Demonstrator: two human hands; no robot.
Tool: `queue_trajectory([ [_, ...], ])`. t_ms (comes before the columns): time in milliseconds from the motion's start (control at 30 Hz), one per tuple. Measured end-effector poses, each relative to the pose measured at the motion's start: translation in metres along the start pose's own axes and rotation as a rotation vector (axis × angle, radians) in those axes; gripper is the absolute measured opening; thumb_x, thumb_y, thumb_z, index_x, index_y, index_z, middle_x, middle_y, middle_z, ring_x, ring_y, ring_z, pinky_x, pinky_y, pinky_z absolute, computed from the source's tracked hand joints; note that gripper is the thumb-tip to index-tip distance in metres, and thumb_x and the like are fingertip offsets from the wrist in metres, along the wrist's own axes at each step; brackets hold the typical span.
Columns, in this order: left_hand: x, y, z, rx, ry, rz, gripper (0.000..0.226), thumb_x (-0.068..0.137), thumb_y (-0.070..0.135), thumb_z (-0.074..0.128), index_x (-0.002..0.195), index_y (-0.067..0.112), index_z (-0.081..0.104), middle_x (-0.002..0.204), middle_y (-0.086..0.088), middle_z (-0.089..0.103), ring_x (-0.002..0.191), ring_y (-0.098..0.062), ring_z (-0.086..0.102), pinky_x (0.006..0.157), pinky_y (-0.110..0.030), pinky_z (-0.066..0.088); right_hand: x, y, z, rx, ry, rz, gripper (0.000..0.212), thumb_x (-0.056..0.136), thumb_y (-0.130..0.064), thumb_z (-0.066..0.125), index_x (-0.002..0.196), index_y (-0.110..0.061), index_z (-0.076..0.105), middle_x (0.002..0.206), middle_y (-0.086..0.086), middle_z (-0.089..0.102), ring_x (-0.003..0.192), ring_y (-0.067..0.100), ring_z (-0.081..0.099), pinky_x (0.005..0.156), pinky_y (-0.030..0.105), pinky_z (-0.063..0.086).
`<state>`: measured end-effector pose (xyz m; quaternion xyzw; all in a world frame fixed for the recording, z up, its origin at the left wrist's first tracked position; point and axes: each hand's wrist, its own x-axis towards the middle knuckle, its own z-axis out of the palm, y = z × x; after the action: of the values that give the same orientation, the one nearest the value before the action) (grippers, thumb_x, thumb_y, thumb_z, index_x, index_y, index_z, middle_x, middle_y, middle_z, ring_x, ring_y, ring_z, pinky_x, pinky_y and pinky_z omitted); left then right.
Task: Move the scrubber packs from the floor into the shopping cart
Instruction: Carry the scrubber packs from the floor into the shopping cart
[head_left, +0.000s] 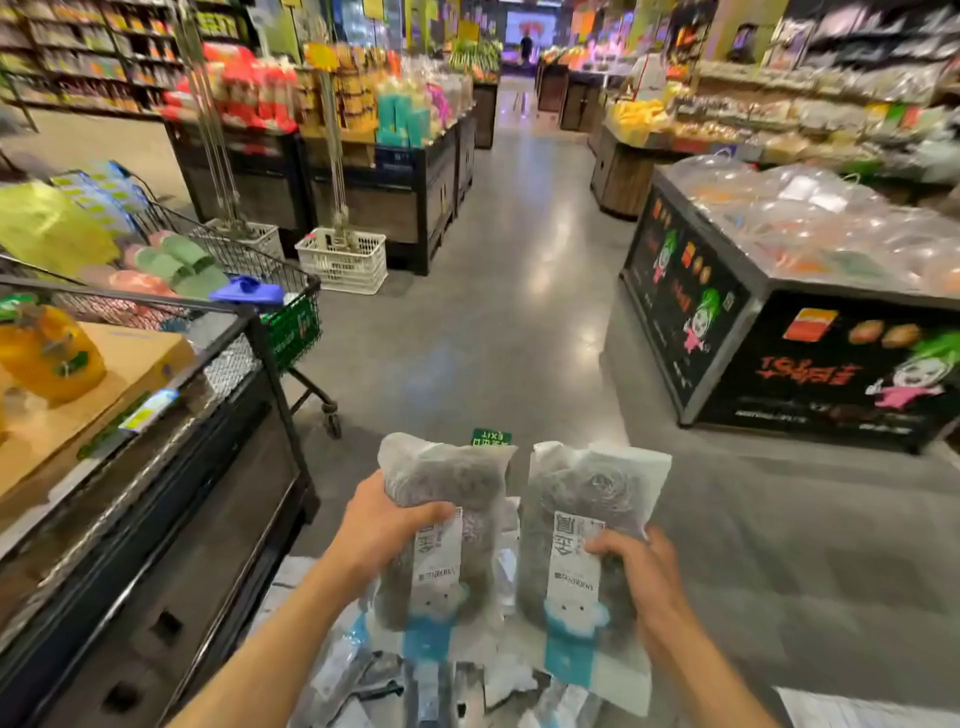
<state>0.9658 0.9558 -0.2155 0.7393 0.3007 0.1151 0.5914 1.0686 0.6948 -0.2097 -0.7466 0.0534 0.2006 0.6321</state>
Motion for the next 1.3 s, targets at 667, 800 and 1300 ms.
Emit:
queue_trajectory([
  [667,-0.232,0.147,-0.04,-0.137,0.202,0.276,0.04,0.068,0.013,0.093,0.104,0.012,0.076,0.091,-0.001,0.08,0.086,-0.017,0.077,0.072,-0.029,0.06,-0.193,-0.117,-0.105,0.073,-0.226,-0.359,0.033,0.075,0.0,0.071,0.104,-0.012,0.065,0.089,0.009,0.08,0.089,0.033,0.076,0.089,0.051,0.059],
  [800,-0.314,0.132,-0.043,-0.167,0.347,0.235,0.038,0.067,0.016,0.094,0.101,0.019,0.078,0.093,0.004,0.081,0.087,-0.013,0.077,0.077,-0.031,0.06,-0.231,-0.109,-0.109,0.04,-0.377,-0.375,0.027,0.076,0.003,0.069,0.099,-0.01,0.063,0.082,0.009,0.08,0.079,0.03,0.077,0.081,0.046,0.061],
  [1300,-0.679,0.039,-0.153,-0.132,0.949,0.063,0.031,0.071,0.022,0.092,0.096,0.025,0.076,0.09,0.01,0.08,0.086,-0.007,0.076,0.089,-0.042,0.061,-0.462,-0.029,0.018,-0.099,-1.015,-0.33,0.032,0.068,0.009,0.068,0.097,-0.005,0.07,0.096,0.025,0.077,0.088,0.045,0.073,0.086,0.065,0.058],
])
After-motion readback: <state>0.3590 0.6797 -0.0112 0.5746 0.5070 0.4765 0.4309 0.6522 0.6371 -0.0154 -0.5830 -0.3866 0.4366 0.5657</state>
